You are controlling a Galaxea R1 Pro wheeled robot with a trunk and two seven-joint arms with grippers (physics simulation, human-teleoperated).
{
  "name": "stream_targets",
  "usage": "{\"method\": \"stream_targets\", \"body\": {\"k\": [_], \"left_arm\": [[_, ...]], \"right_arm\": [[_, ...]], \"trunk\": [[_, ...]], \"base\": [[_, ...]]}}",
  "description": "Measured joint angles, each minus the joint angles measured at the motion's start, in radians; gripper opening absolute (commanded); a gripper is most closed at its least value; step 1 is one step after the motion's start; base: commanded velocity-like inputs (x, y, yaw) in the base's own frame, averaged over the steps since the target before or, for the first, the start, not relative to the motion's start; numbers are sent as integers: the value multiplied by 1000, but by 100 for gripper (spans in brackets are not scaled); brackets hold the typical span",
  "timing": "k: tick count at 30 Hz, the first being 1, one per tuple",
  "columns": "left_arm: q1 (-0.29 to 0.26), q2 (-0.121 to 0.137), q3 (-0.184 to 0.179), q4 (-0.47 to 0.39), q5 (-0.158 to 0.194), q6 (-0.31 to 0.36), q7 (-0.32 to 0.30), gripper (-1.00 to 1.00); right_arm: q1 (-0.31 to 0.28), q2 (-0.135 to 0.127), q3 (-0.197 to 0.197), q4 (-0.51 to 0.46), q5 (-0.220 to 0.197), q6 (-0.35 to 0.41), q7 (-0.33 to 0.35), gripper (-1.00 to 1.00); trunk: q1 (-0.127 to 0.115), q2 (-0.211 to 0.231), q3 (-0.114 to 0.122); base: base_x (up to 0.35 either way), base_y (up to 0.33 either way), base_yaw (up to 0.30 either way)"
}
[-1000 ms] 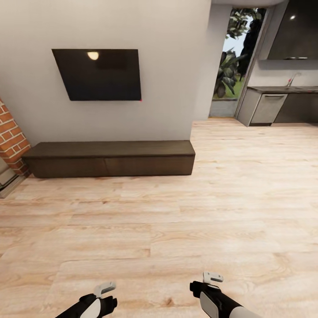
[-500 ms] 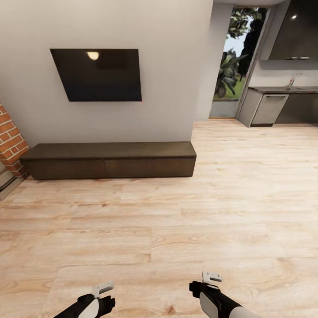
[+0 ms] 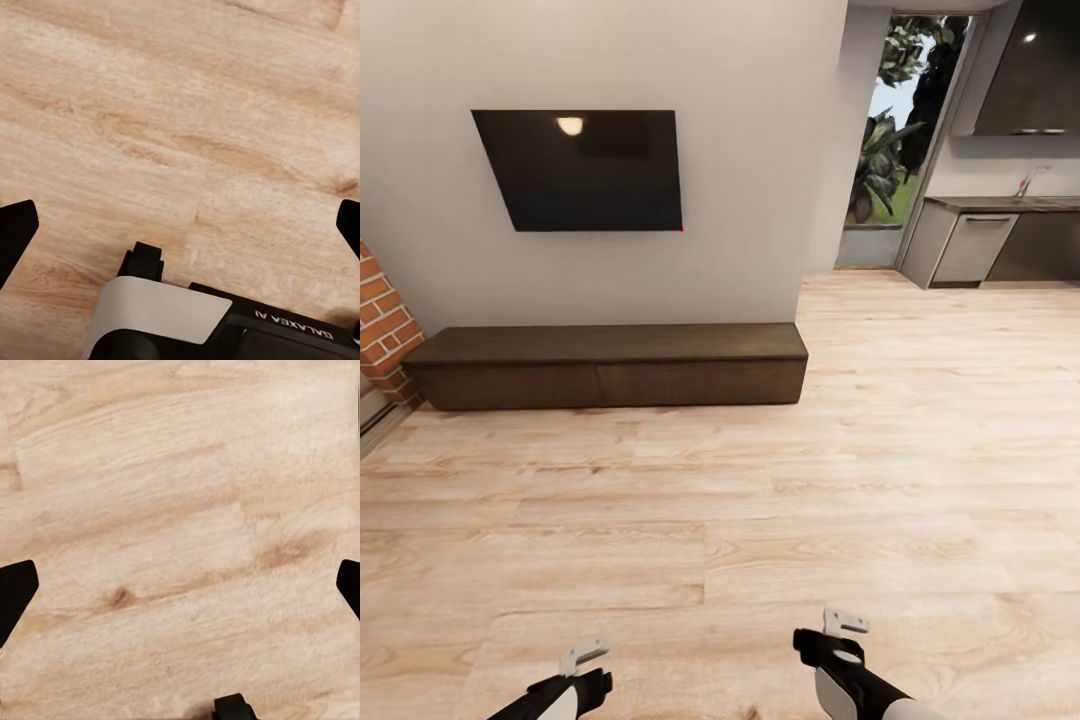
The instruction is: Place each of the two pumpkins and all three candles from the living room inside a cabinet in the living room (use any cabinet), then make sure every cabinet is closed, and position the cauldron so it is next to a table in the living room.
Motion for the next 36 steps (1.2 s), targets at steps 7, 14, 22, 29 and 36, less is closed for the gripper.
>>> {"method": "stream_targets", "body": {"k": [7, 14, 22, 29, 36], "left_arm": [[0, 0, 0, 24, 1, -39, 1, 100], [2, 1, 0, 27, 2, -138, 3, 100], [2, -1, 0, 46, 2, -162, 3, 100], [2, -1, 0, 48, 2, -164, 3, 100], [2, -1, 0, 48, 2, -164, 3, 100]], "right_arm": [[5, 2, 0, 4, -1, -86, 2, 100], [6, 2, 1, 4, -2, -89, -5, 100], [11, -6, -1, 4, -11, -90, -5, 100], [91, -7, -2, 19, -6, -91, 1, 100], [113, -8, -2, 170, -6, -91, -1, 100]], "trunk": [[0, 0, 0], [0, 0, 0], [-1, 0, 0], [-1, 0, 0], [-1, 0, 0]], "base": [[1, 0, 0], [29, 0, 0], [284, 0, 0], [304, 0, 0], [295, 0, 0]]}}
